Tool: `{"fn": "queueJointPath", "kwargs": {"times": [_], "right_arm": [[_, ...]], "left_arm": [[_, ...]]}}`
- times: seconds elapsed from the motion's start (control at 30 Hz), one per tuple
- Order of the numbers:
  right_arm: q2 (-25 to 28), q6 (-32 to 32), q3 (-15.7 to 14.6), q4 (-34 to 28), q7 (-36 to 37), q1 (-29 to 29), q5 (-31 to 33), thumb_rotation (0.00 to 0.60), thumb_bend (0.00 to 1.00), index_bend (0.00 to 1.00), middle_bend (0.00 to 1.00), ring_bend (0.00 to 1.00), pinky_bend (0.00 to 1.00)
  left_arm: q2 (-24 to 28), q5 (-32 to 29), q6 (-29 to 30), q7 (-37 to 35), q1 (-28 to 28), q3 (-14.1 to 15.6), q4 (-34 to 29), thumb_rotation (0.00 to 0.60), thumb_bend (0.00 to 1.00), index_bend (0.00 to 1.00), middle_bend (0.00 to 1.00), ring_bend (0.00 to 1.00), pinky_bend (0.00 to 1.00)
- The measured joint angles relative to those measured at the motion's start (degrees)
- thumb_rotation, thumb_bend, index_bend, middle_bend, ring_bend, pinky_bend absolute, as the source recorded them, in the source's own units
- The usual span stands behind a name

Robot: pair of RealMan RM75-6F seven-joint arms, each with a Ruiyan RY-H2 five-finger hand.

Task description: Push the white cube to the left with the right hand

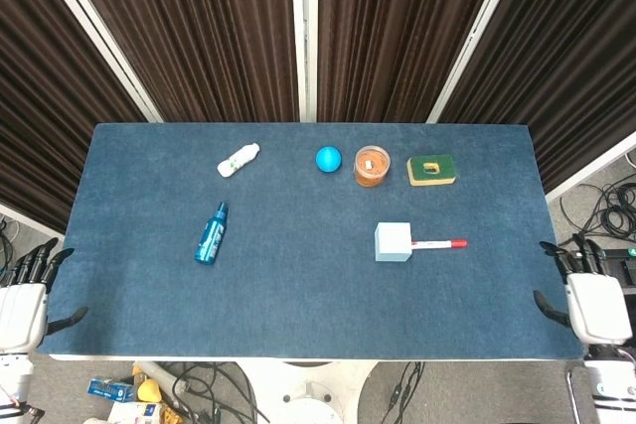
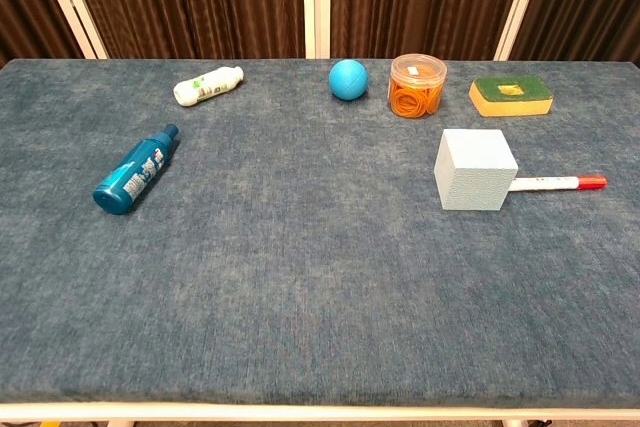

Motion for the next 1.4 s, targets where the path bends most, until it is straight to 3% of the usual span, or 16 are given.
{"fn": "queueJointPath", "kwargs": {"times": [0.23, 0.37, 0.57, 0.87, 1.4], "right_arm": [[-4.2, -13.7, 2.9, 3.5, -6.1, 9.6, 6.1, 0.6, 0.18, 0.26, 0.29, 0.0, 0.05], [-10.2, -20.2, 4.2, 9.9, -10.2, 16.0, 9.7, 0.6, 0.18, 0.32, 0.29, 0.0, 0.05], [-19.6, -25.4, 4.7, 20.5, -15.0, 21.2, 13.0, 0.6, 0.19, 0.38, 0.33, 0.01, 0.06], [-28.4, -26.6, 3.9, 30.5, -16.1, 24.7, 13.6, 0.6, 0.21, 0.41, 0.42, 0.06, 0.08], [-31.7, -27.1, 3.0, 35.2, -14.8, 25.7, 13.9, 0.6, 0.28, 0.5, 0.5, 0.11, 0.11]], "left_arm": [[0.1, -0.2, 0.2, -0.2, 0.5, 0.2, 0.0, 0.6, 0.14, 0.22, 0.16, 0.1, 0.13], [0.0, -0.4, -0.1, 0.2, 0.4, 0.2, -0.1, 0.6, 0.14, 0.22, 0.16, 0.1, 0.13], [0.1, -0.8, -0.2, 0.4, 0.6, 0.2, -0.2, 0.6, 0.14, 0.22, 0.16, 0.1, 0.13], [0.0, -1.1, -0.8, 0.2, 0.6, 0.2, 0.4, 0.6, 0.14, 0.22, 0.16, 0.1, 0.13], [-0.7, -1.3, -1.2, -0.8, 0.5, 0.2, 1.7, 0.6, 0.14, 0.22, 0.16, 0.1, 0.13]]}}
